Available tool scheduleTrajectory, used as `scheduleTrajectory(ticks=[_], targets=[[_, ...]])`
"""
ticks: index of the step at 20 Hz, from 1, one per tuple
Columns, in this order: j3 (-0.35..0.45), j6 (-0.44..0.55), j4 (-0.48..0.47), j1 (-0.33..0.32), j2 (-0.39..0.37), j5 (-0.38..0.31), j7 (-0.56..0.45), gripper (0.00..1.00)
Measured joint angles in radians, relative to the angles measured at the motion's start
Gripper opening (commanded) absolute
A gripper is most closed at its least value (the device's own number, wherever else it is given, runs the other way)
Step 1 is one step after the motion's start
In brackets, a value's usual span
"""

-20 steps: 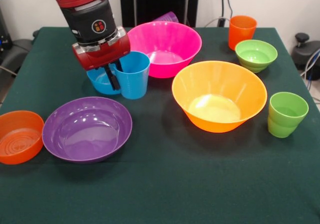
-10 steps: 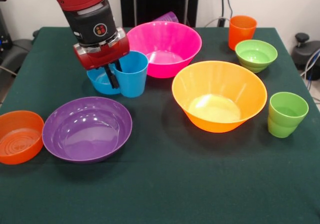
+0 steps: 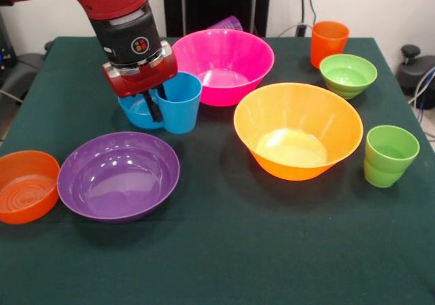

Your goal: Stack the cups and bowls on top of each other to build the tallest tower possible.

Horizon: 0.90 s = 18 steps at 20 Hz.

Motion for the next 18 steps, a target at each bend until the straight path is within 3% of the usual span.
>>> scheduleTrajectory(ticks=[18], targets=[[-0.007,-0.091,0.003,0.042,0.018,-0.007,0.0,0.0]])
